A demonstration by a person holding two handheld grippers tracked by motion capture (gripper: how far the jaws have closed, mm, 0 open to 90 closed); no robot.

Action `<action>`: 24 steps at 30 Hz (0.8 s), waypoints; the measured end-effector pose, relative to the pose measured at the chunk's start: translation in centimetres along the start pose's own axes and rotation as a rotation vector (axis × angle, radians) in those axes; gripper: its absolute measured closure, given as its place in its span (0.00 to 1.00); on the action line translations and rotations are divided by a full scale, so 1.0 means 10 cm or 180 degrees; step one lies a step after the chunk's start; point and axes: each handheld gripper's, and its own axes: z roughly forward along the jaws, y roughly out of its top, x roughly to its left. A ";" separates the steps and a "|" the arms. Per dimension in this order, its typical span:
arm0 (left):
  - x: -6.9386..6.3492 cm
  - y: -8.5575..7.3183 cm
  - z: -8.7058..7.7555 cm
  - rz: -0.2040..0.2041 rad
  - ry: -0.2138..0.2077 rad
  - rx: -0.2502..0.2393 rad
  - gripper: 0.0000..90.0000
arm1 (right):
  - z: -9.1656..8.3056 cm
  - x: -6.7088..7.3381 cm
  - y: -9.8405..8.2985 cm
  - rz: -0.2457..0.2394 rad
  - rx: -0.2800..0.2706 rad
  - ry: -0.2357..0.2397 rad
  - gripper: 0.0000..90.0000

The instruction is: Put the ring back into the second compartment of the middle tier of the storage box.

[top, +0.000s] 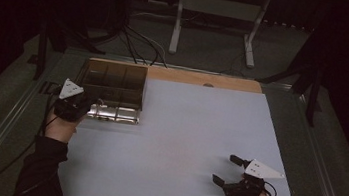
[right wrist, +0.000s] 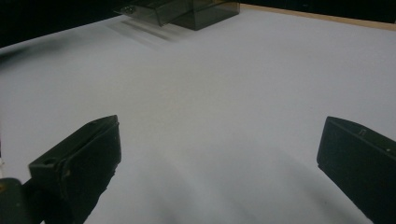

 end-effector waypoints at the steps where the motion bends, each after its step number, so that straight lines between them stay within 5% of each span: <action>1: 0.01 0.00 0.01 -0.0023 0.0002 0.0003 1.00 | 0.00 0.00 0.00 0.0008 -0.0003 0.0002 0.00; 14: 0.12 -0.10 0.21 -0.0191 -0.0009 0.0135 1.00 | 0.00 0.00 0.00 -0.0001 0.0011 -0.0006 0.00; 24: 0.10 -0.17 0.36 -0.0198 -0.0039 0.0261 1.00 | 0.00 0.00 0.00 -0.0004 0.0006 -0.0003 0.00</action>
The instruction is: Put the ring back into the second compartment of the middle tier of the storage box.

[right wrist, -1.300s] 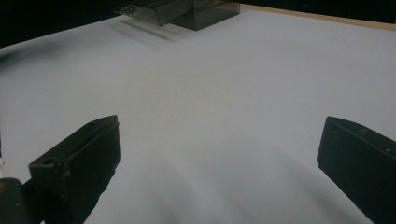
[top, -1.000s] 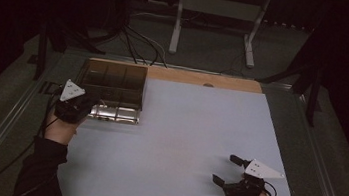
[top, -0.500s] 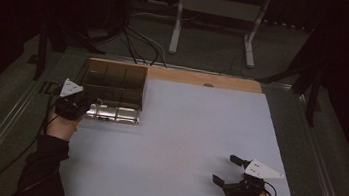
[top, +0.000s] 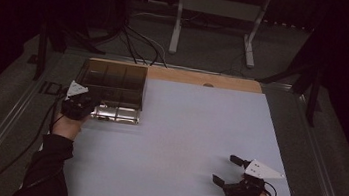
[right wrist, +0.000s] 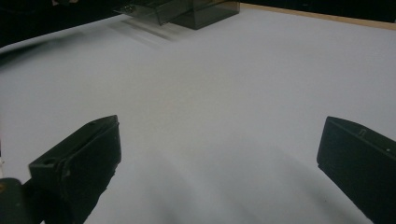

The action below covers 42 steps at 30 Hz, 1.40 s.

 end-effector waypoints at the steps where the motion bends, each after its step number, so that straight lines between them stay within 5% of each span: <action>1: 0.00 0.00 0.01 0.0000 -0.0005 0.0012 1.00 | 0.00 0.00 0.00 0.0000 0.0001 -0.0002 0.00; 28: -0.05 0.00 0.26 -0.0040 -0.0036 0.0229 0.98 | 0.00 0.00 -0.01 -0.0004 0.0020 -0.0013 0.00; 33: -0.08 0.03 0.24 -0.0073 -0.0025 0.0224 0.76 | 0.00 0.00 -0.01 -0.0006 0.0025 -0.0016 0.00; 42: -0.13 0.07 0.15 -0.0010 -0.0031 0.0149 0.57 | 0.00 0.00 -0.01 -0.0006 0.0023 -0.0018 0.00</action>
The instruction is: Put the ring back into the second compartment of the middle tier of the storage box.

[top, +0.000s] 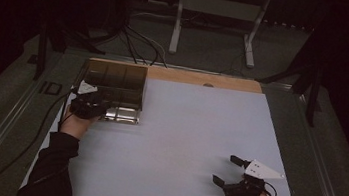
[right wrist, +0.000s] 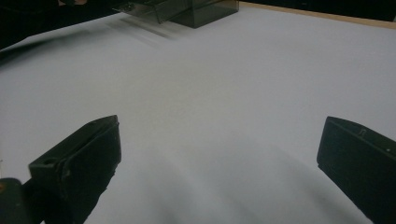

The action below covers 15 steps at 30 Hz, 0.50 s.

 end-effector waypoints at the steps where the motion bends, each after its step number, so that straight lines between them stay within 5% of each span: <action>1: -0.01 0.01 -0.01 0.0001 -0.0011 -0.0008 0.56 | 0.00 0.00 0.00 -0.0003 0.0006 0.0001 0.00; 15: -0.10 0.09 -0.10 -0.0049 0.0021 0.0053 0.25 | 0.00 0.00 -0.01 0.0004 0.0000 0.0015 0.00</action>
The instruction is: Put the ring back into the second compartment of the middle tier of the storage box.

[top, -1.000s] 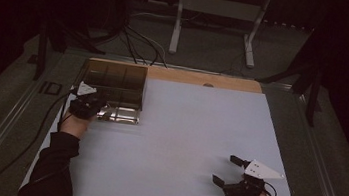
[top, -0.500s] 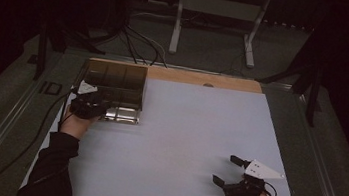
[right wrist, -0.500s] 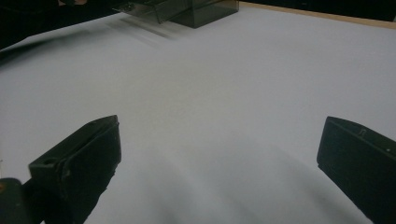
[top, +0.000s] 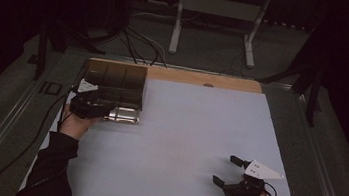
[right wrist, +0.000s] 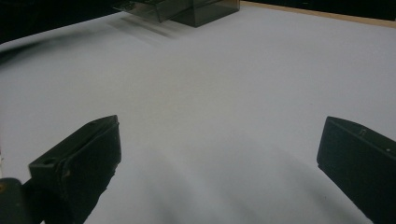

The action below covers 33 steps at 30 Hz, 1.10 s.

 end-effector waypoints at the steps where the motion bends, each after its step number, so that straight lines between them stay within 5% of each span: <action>1: -0.01 0.00 0.00 0.0018 0.0000 0.0005 0.23 | 0.00 0.00 0.00 0.0002 -0.0004 0.0002 0.00; 6: -0.01 0.00 -0.04 -0.0043 0.0032 -0.0025 0.19 | -0.01 -0.01 -0.01 0.0004 -0.0016 -0.0012 0.00; 9: 0.00 0.02 -0.07 -0.0030 -0.0104 0.0009 0.09 | 0.00 -0.02 -0.01 0.0017 -0.0012 -0.0015 0.00; 14: -0.03 0.06 -0.15 -0.0016 -0.0014 -0.0037 0.09 | -0.02 -0.02 -0.01 0.0012 -0.0060 -0.0070 0.00; 23: -0.08 0.08 -0.22 0.0076 -0.0283 -0.0132 0.01 | -0.02 -0.02 0.00 0.0008 -0.0052 -0.0040 0.00; 29: -0.09 0.09 -0.31 0.0129 -0.0390 -0.0345 0.01 | -0.02 -0.01 0.01 -0.0002 -0.0036 -0.0038 0.00; 33: -0.11 0.10 -0.37 0.0102 -0.0601 -0.0457 0.01 | -0.01 0.00 0.01 -0.0015 -0.0025 -0.0032 0.00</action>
